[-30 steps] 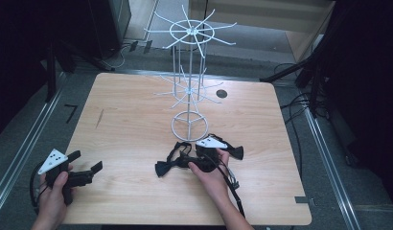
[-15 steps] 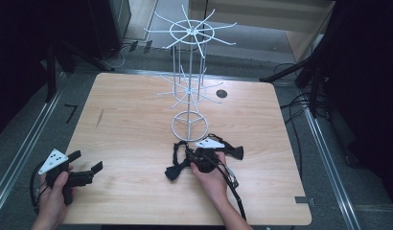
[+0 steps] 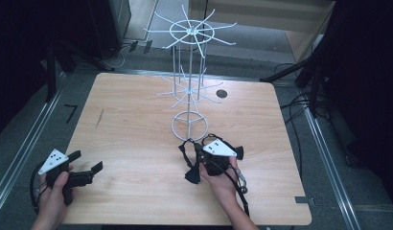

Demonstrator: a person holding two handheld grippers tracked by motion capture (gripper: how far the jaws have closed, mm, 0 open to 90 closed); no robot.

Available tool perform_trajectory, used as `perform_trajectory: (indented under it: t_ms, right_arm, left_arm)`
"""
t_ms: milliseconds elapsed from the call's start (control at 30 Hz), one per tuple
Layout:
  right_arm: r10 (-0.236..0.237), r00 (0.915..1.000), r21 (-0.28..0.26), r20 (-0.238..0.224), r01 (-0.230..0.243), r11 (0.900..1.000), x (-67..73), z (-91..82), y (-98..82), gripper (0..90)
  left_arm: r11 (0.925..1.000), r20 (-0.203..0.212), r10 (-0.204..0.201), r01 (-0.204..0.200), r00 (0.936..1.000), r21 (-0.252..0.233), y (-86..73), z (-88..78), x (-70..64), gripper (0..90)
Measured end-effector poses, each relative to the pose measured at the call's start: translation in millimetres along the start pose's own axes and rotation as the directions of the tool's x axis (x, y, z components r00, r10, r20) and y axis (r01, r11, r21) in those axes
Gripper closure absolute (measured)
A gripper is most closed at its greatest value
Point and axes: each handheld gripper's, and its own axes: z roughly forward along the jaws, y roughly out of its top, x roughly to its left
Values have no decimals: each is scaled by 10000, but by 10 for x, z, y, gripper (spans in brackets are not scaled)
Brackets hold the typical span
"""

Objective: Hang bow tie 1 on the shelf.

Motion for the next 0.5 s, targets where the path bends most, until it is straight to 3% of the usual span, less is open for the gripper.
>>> perform_trajectory:
  t_ms: [100, 233, 500]
  right_arm:
    - [-322, 9995, -488, 41, 324, 9983, 43, -111, 76, 900]
    - [-373, 9993, -673, 5, 372, 9970, 52, -172, 133, 900]
    - [-98, 9999, -1218, 63, 105, 9925, 26, -301, 236, 900]
  left_arm:
    - [10000, -11, 13, -12, 10000, 57, 1, 2, -2, 0]
    - [10000, -28, 23, -22, 10000, 33, 0, 3, -6, 0]
    - [10000, -32, 12, -12, 10000, 67, 2, 3, -4, 0]
